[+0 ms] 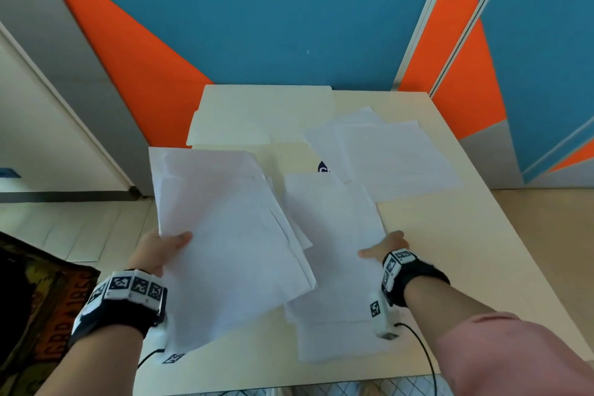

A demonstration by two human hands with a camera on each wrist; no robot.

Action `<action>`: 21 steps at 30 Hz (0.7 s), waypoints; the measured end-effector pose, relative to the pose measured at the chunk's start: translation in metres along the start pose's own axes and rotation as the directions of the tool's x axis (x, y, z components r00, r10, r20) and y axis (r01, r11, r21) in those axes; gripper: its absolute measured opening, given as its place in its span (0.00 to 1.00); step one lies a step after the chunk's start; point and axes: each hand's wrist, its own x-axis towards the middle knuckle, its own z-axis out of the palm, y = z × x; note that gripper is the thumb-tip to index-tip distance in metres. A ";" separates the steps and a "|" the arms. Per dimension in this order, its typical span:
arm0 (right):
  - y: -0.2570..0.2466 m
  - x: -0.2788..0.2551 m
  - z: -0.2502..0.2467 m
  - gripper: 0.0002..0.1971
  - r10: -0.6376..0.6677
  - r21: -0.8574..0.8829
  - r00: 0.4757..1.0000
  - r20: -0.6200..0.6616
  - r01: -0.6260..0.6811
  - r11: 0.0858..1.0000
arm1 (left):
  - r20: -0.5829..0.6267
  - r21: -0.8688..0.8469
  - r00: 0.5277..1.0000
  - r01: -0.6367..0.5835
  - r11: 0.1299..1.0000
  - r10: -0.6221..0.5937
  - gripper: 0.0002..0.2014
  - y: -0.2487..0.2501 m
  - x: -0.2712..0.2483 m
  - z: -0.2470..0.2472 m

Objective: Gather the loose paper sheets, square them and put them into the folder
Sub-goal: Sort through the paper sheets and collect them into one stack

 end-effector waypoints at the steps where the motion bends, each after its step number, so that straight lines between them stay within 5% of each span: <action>1: -0.005 -0.002 0.003 0.46 -0.034 -0.032 0.999 0.020 0.035 0.999 | -0.005 -0.030 1.000 -0.010 0.999 0.010 0.17 0.001 -0.001 -0.003; 7: -0.018 -0.013 0.015 0.14 -0.148 -0.080 0.986 0.074 0.154 0.985 | -0.059 -0.095 0.997 -0.055 0.994 0.049 0.19 0.001 0.000 -0.024; 10: -0.027 -0.018 0.029 0.17 -0.322 0.066 0.947 -0.018 0.322 0.944 | -0.068 -0.105 0.997 -0.047 0.993 0.040 0.20 -0.002 0.003 -0.030; 13: -0.038 -0.030 0.011 0.15 -0.506 0.088 0.844 -0.175 0.526 0.846 | -0.092 -0.112 0.996 -0.029 0.993 0.018 0.23 -0.002 0.005 -0.031; 18: -0.059 -0.049 -0.081 0.15 -0.615 0.140 0.618 -0.489 0.752 0.644 | -0.044 -0.115 0.999 -0.014 0.993 0.009 0.21 0.003 0.002 -0.014; 21: -0.062 -0.065 -0.137 0.17 -0.637 0.341 0.581 -0.507 0.813 0.471 | -0.002 -0.138 0.998 -0.065 0.988 0.065 0.18 0.007 -0.002 0.000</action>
